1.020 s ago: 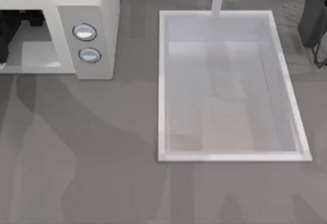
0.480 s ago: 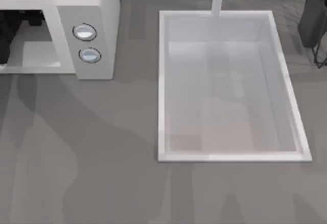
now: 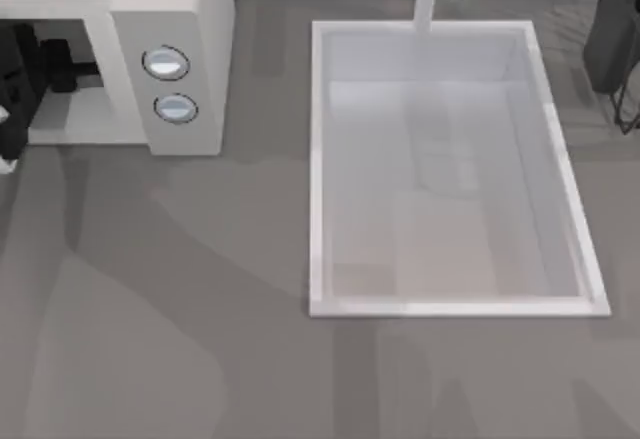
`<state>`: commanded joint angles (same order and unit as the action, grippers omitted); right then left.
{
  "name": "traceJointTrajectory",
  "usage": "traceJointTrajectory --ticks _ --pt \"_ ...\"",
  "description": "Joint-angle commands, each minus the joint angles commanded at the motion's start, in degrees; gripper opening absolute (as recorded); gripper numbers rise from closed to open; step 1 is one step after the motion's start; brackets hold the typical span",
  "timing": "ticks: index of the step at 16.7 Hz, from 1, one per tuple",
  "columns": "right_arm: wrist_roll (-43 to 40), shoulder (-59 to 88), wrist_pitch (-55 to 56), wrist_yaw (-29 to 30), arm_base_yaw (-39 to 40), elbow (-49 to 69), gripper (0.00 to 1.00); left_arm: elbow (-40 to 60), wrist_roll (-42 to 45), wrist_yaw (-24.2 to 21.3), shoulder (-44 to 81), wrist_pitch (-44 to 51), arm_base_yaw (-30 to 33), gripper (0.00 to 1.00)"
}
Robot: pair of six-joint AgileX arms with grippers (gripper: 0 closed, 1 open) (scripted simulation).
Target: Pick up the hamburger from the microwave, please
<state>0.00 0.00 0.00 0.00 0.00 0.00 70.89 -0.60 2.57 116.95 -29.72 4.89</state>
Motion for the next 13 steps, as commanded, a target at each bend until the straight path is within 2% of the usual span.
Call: traceJointTrajectory --ticks 5,8,13 --pt "0.0 0.0 0.0 0.0 0.0 0.0 1.0 -23.1 -2.8 7.8 -27.4 5.1 8.0 0.0" --pt "0.0 0.0 0.0 0.0 0.0 0.0 1.0 -33.9 -4.2 11.7 -38.9 7.7 11.9 0.0" --pt "0.0 0.0 0.0 0.0 0.0 0.0 1.0 -40.8 -5.2 14.4 -45.8 9.5 14.7 0.0"
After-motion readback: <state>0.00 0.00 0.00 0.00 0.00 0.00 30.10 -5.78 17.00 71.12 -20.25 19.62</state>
